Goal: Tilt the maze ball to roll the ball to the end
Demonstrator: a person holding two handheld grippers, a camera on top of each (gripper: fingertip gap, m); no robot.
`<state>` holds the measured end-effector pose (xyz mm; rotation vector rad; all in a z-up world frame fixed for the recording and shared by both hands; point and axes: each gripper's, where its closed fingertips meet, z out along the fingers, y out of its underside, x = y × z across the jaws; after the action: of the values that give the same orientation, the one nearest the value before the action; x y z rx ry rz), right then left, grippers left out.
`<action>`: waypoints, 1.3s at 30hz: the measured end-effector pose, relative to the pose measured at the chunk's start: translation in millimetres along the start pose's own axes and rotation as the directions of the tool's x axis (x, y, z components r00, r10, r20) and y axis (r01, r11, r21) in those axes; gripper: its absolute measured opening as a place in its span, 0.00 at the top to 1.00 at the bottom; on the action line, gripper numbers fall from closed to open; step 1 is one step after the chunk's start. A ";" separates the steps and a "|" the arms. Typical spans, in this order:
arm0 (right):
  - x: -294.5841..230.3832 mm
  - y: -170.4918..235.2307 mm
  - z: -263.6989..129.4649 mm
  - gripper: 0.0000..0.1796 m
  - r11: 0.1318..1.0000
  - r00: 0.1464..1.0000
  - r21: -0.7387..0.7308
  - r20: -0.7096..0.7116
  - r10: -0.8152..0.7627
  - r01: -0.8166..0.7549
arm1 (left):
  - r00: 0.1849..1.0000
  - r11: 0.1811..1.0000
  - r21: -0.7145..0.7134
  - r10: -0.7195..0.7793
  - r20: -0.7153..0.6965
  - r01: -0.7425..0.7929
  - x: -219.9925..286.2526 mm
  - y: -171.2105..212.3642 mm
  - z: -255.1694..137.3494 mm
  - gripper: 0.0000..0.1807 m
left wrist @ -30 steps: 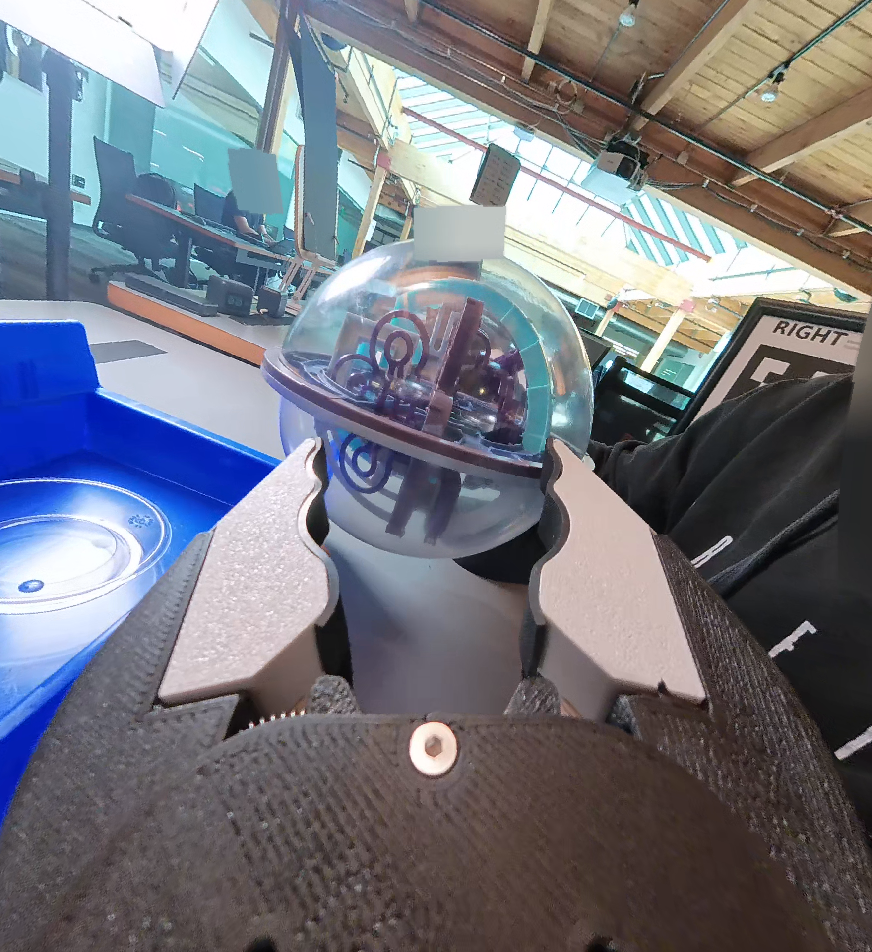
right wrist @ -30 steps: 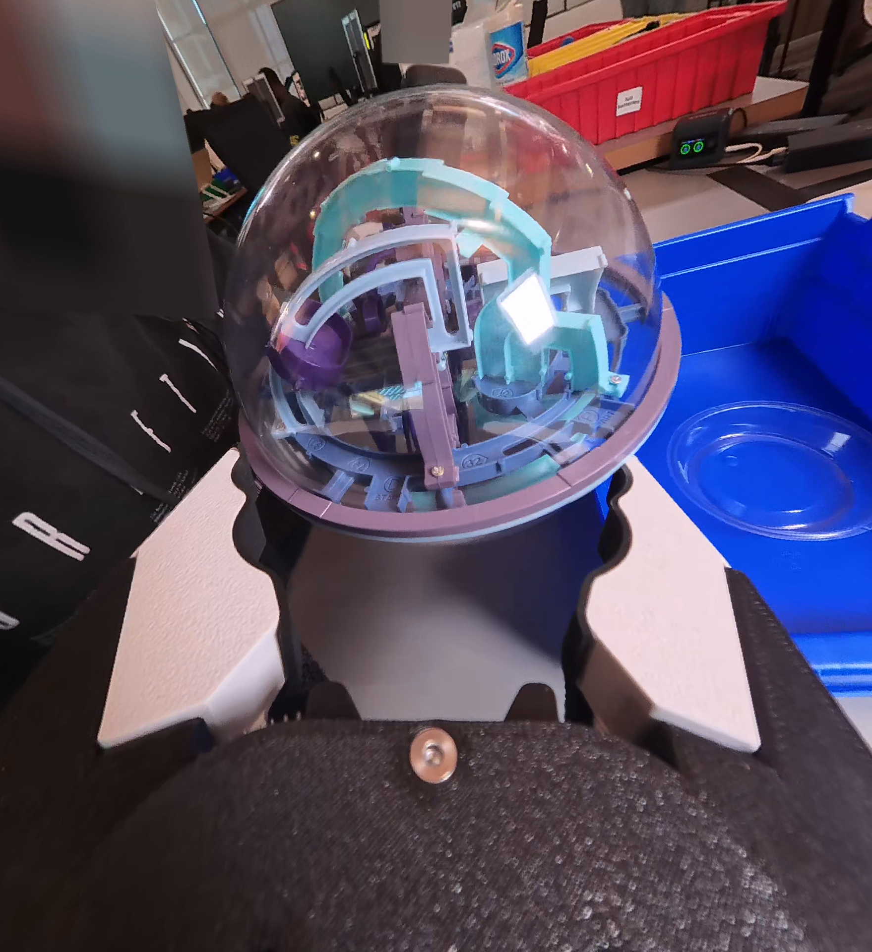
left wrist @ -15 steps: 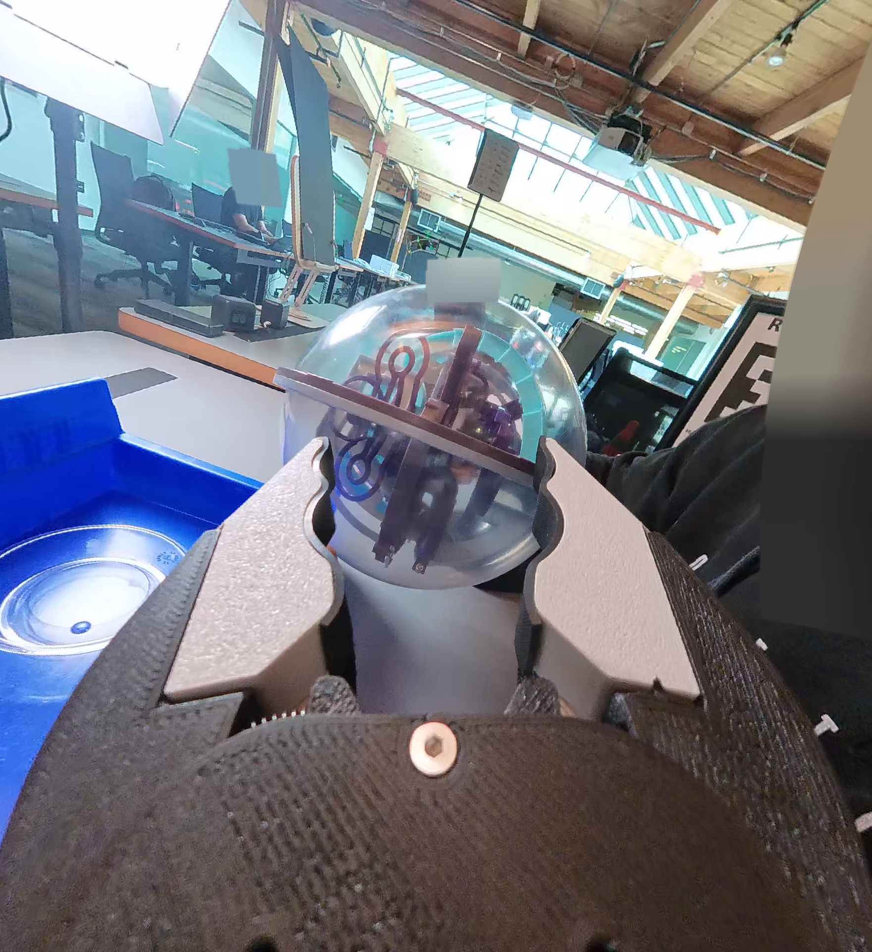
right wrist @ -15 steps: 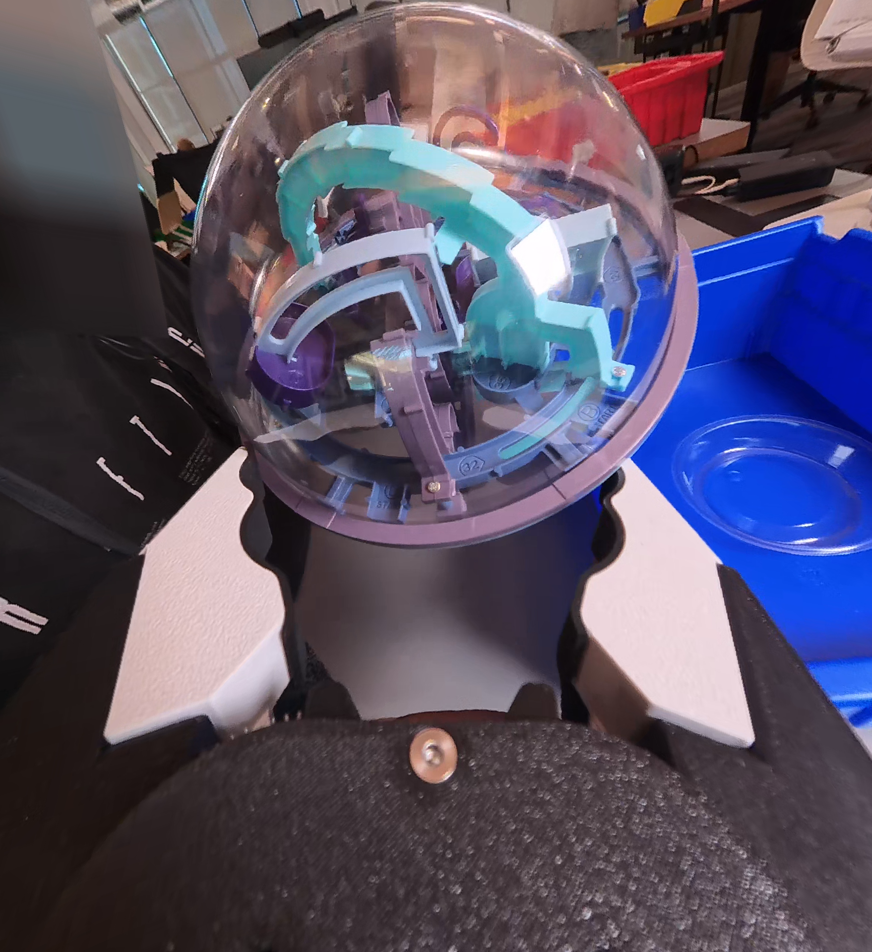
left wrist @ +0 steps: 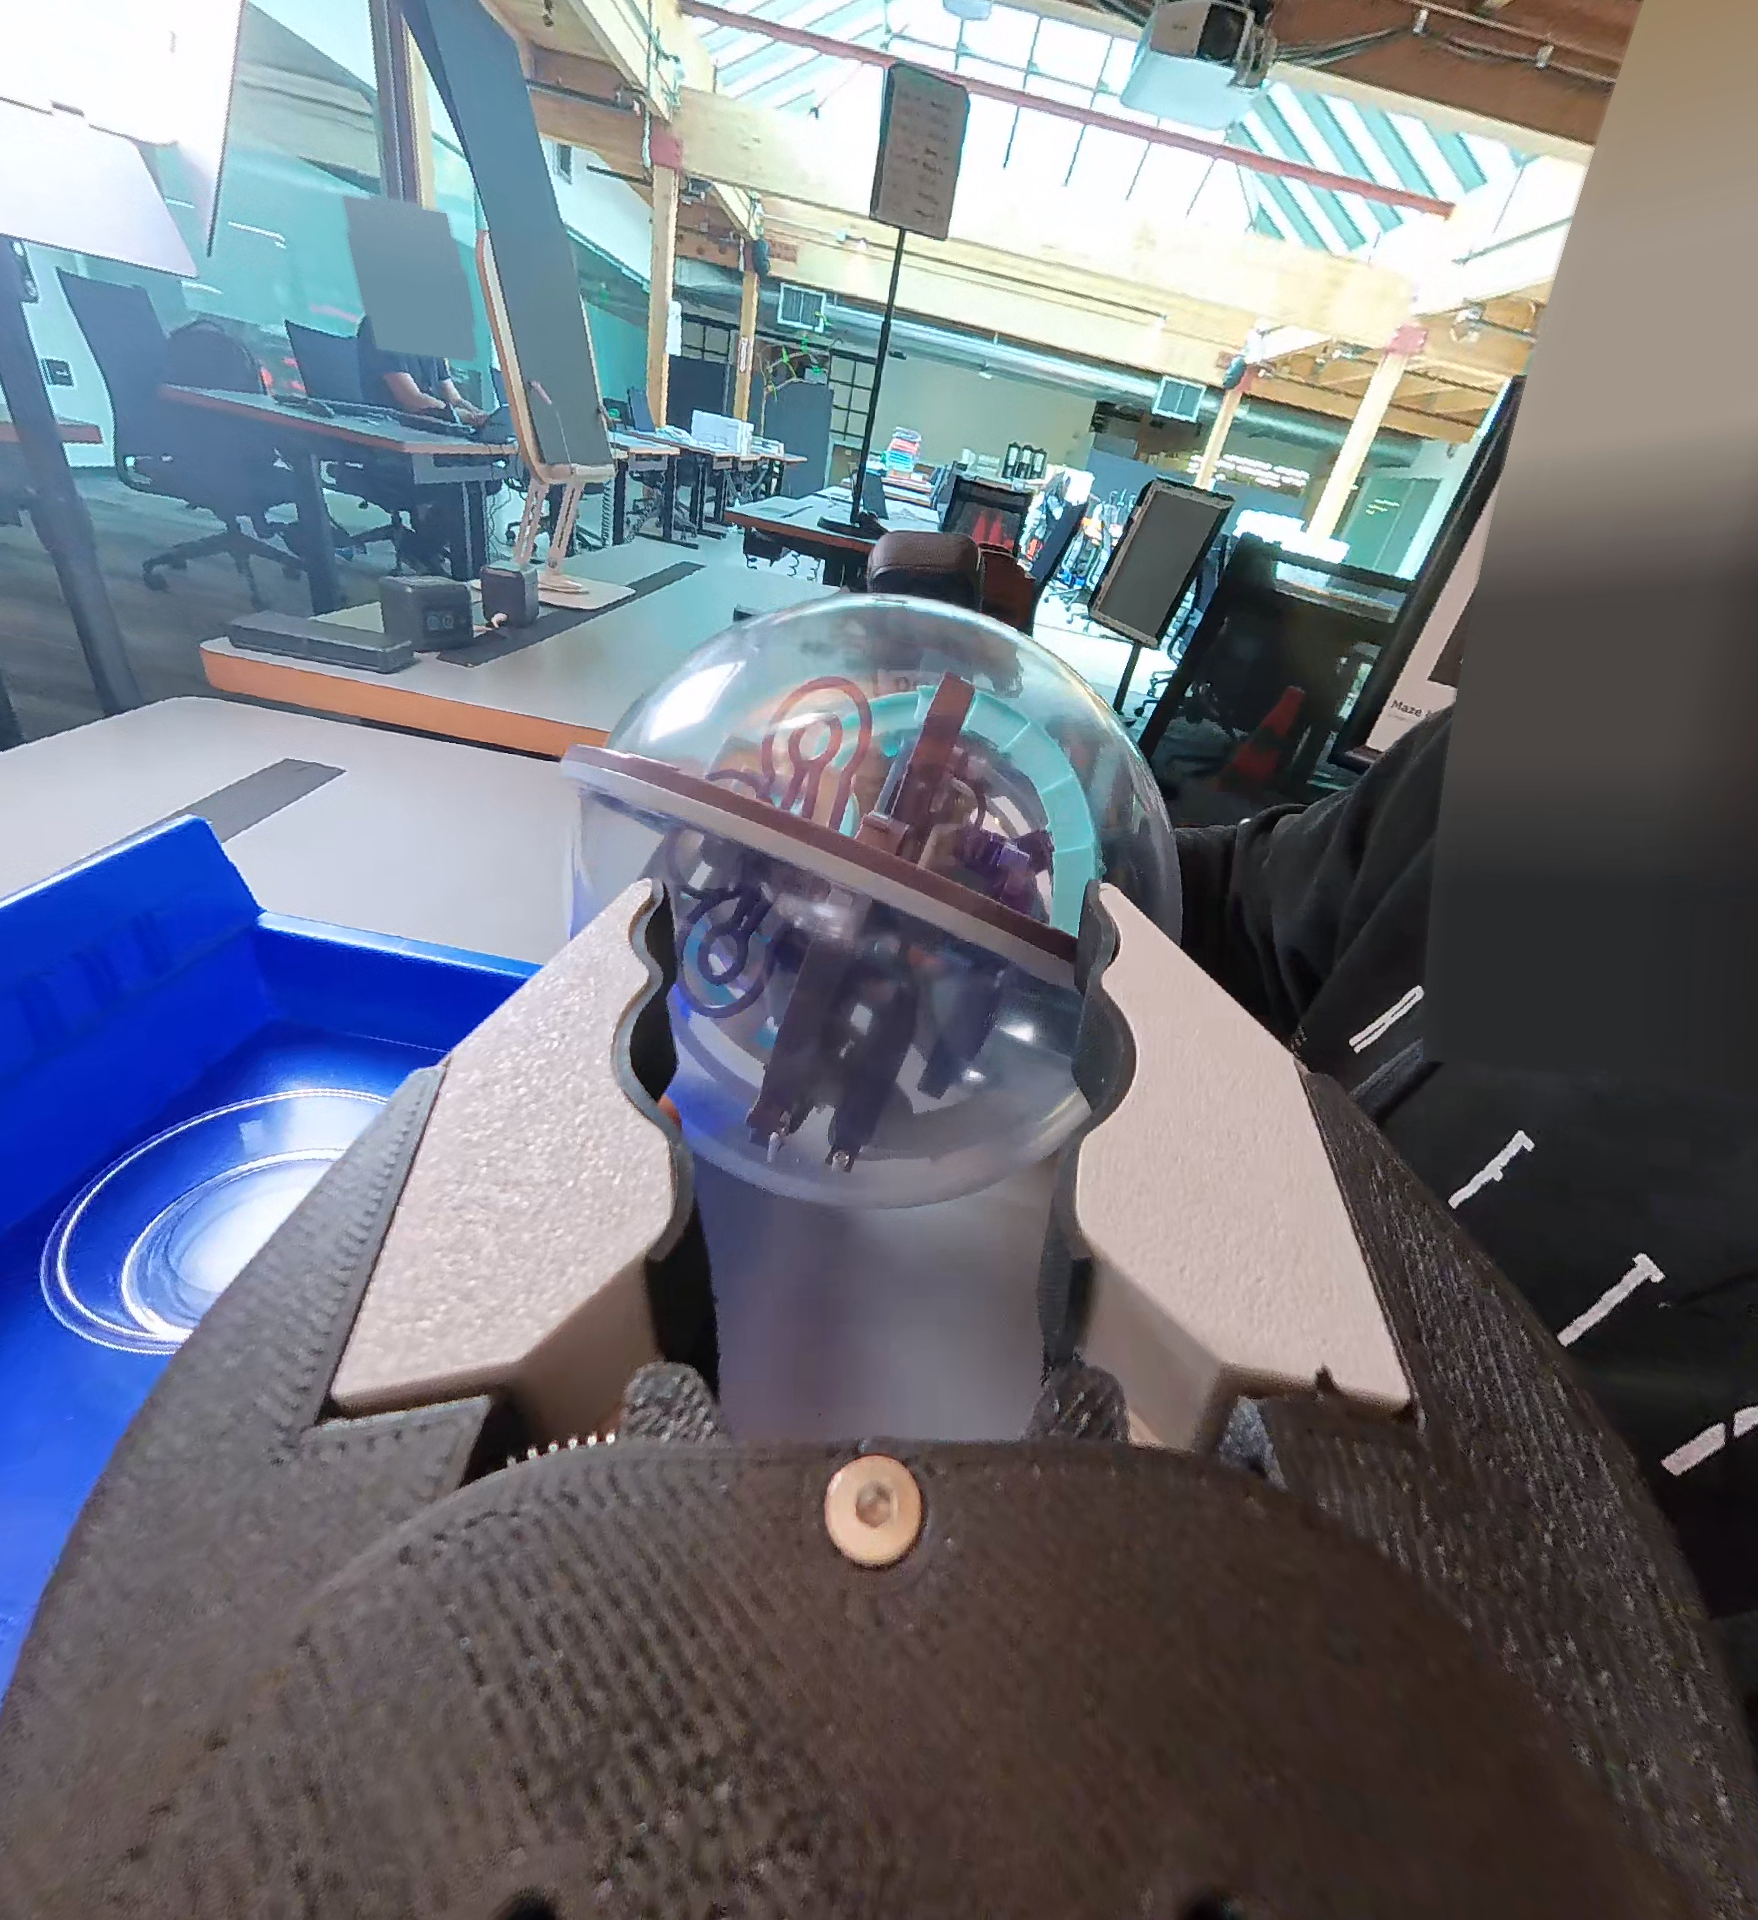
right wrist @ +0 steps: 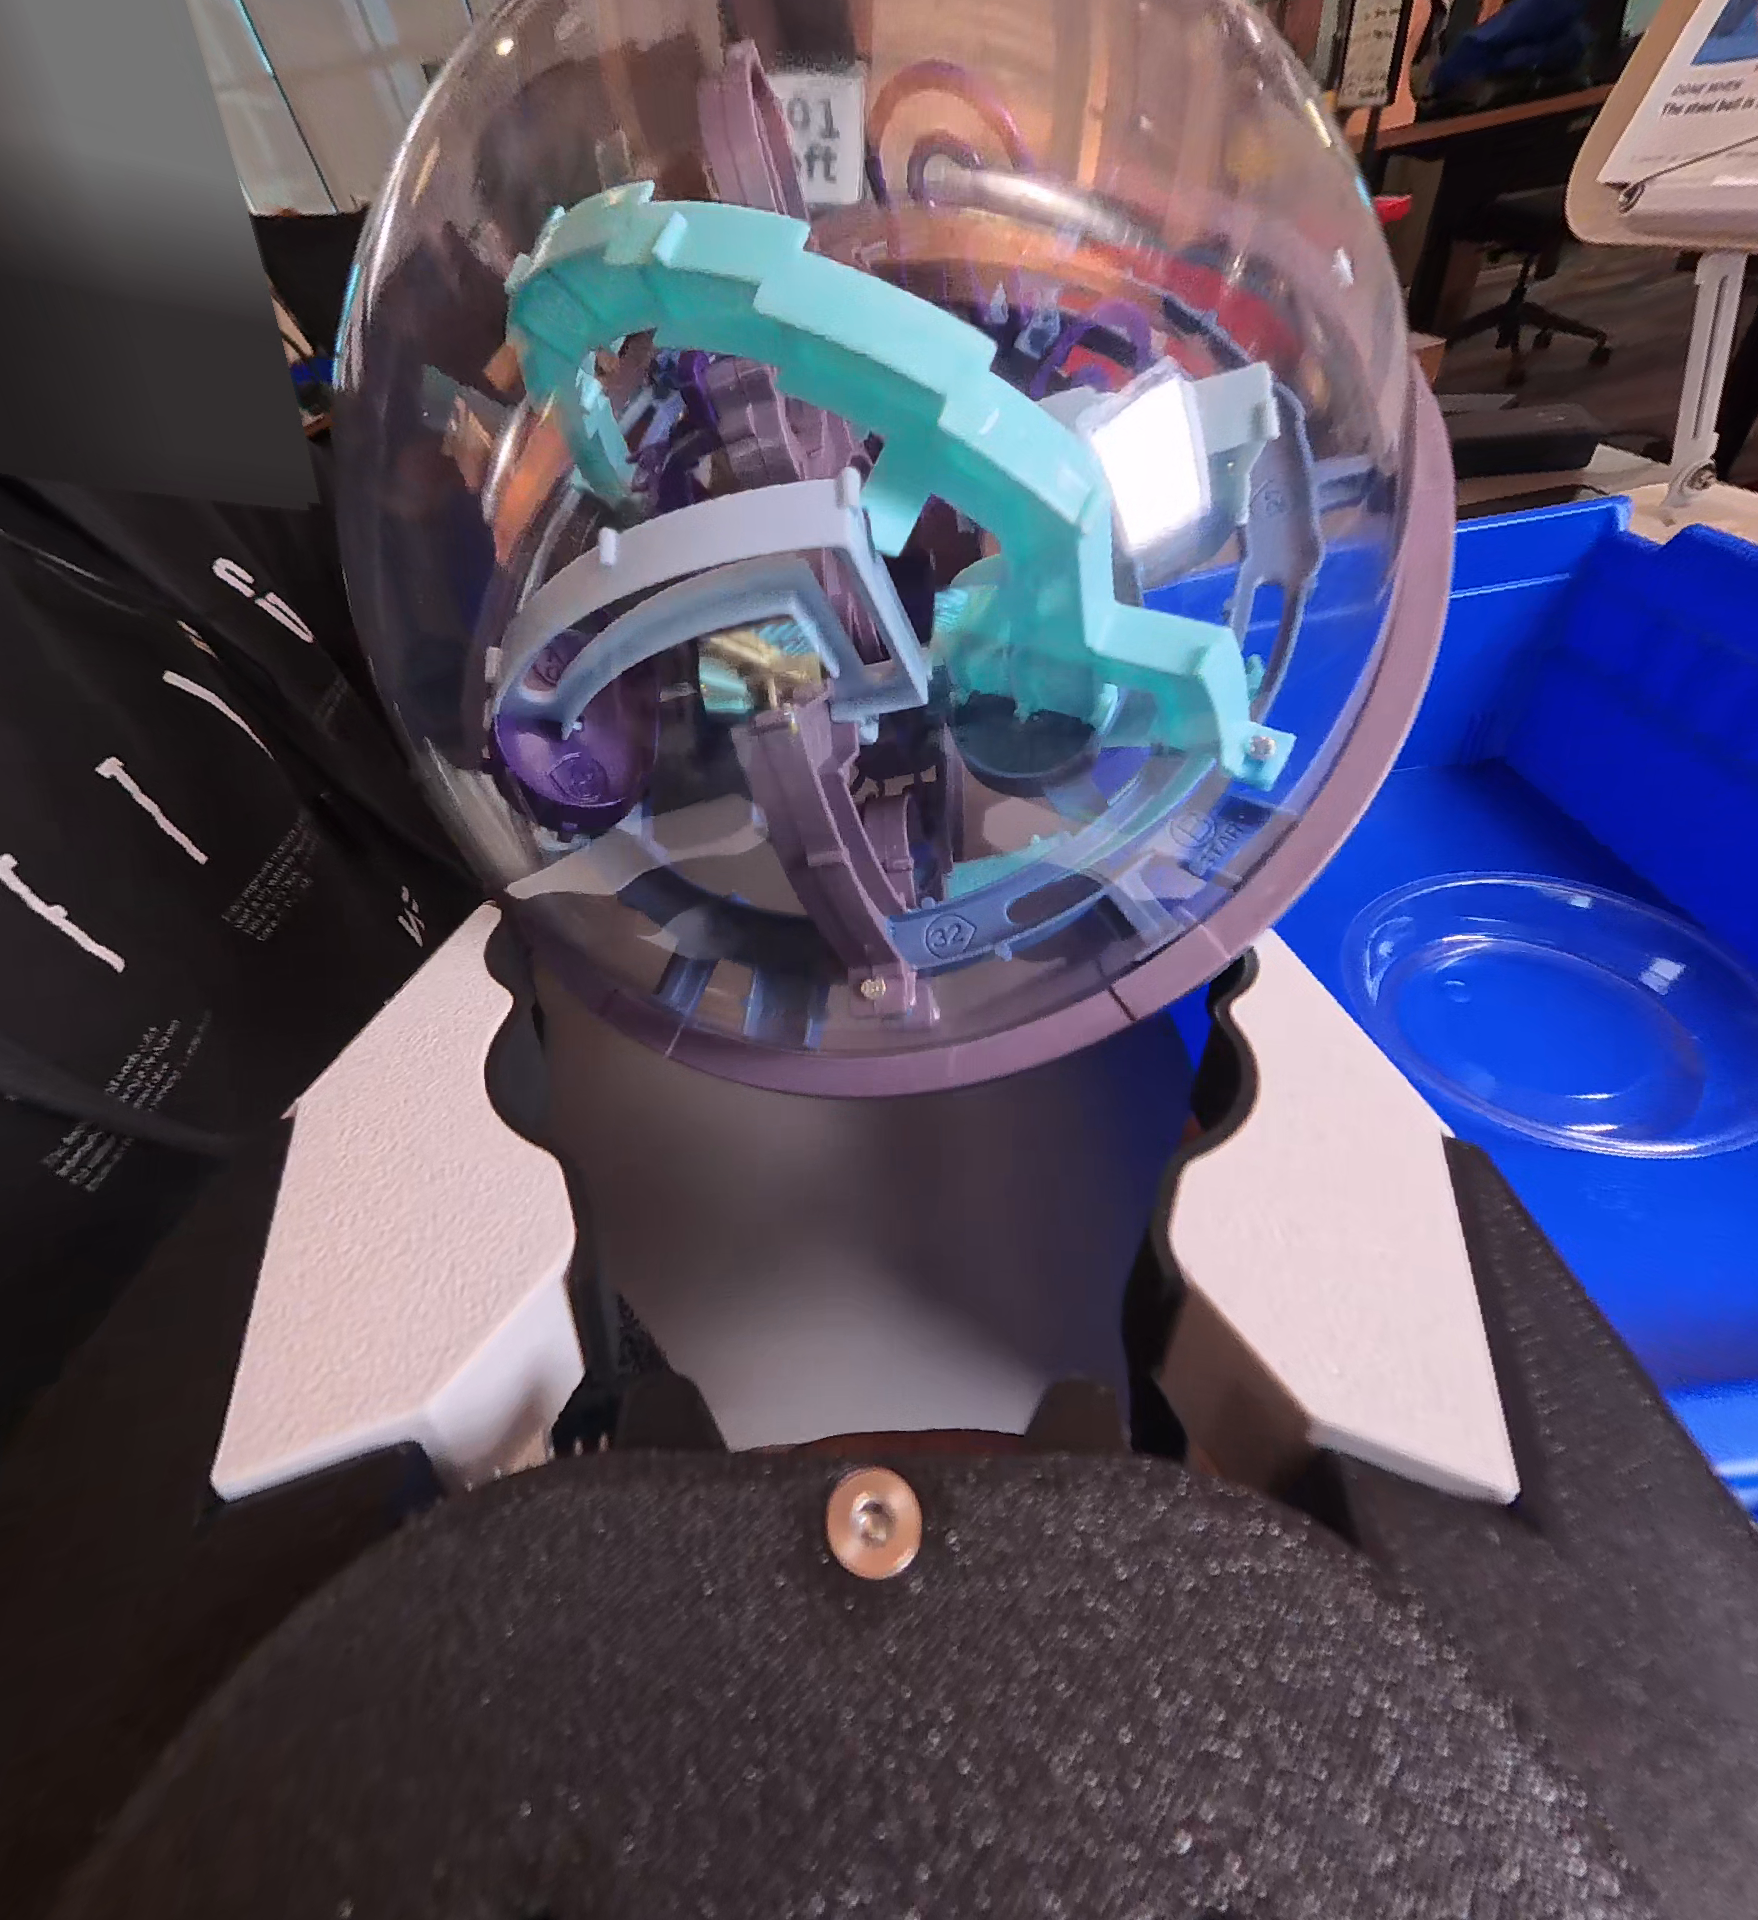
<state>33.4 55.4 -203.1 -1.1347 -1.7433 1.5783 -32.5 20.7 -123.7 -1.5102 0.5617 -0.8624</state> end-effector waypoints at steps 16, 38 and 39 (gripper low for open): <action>-6.8 16.2 33.2 0.31 0.994 0.998 0.102 -0.039 0.041 -0.037 | 0.999 0.988 -0.153 0.004 -0.039 -0.009 1.2 -13.4 -0.6 0.58; -15.1 26.5 51.1 0.34 0.988 0.995 0.125 0.028 0.093 -0.096 | 0.991 0.964 -0.229 0.132 -0.018 -0.132 13.7 -28.7 22.0 0.67; -15.6 25.8 50.7 0.34 0.987 0.995 0.128 0.031 0.095 -0.098 | 0.990 0.962 -0.237 0.138 -0.016 -0.138 13.8 -29.5 22.5 0.67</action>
<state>5.5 14.4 -235.1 -1.1554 -1.5967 1.7431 -10.6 27.9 -91.6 -1.6648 0.7824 -0.7046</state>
